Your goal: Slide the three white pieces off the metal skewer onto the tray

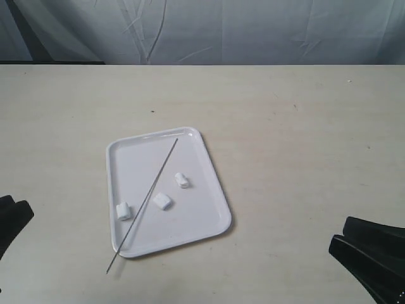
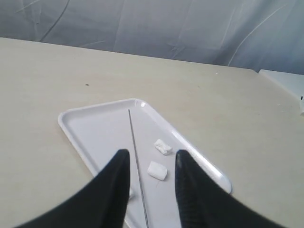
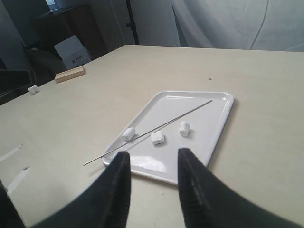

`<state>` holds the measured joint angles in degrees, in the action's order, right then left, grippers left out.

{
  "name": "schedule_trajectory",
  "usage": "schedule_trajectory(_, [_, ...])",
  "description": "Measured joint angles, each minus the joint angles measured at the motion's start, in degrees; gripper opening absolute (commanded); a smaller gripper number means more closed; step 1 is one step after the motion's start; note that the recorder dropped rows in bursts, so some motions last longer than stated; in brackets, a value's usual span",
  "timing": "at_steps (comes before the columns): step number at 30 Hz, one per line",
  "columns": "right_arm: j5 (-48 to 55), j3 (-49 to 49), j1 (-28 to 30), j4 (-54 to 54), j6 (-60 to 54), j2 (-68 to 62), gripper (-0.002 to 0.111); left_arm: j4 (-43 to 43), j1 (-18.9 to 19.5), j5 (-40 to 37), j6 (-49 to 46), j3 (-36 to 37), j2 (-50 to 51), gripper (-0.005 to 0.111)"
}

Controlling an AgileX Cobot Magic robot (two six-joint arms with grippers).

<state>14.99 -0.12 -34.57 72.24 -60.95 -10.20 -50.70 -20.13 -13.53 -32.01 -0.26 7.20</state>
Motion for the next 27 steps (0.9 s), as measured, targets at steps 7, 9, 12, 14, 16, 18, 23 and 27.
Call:
schedule_trajectory(7, [0.0,0.0,0.0,0.0,-0.12,0.0,0.033,0.0,0.0,-0.67,0.0,0.0,0.0,0.031])
schedule_trajectory(9, [0.0,0.0,0.0,0.0,-0.12,0.11,0.033,-1.12,0.0,-0.93,0.0,0.0,0.0,0.03])
schedule_trajectory(12, [0.12,0.0,3.77,0.0,-0.12,4.49,0.033,-1.8,3.03,-1.06,0.0,0.0,0.0,0.02])
schedule_trajectory(14, [1.35,0.0,11.82,0.19,-0.12,8.86,0.033,4.78,7.36,0.09,0.0,0.0,0.0,0.0])
schedule_trajectory(16, [3.37,0.0,21.06,-0.28,-0.12,9.79,0.033,14.91,13.56,3.97,0.0,0.21,0.0,0.0])
schedule_trajectory(18, [3.61,0.0,23.93,-1.54,-0.12,9.79,0.033,19.22,16.84,6.26,0.0,0.21,0.0,0.0])
schedule_trajectory(23, [-2.98,0.0,27.57,-6.21,-0.12,9.79,0.033,31.63,21.65,10.9,13.71,0.21,0.0,0.0])
schedule_trajectory(27, [-4.78,0.0,27.57,-12.56,2.35,9.79,0.033,48.7,23.27,7.9,35.95,0.21,-1.05,0.0])
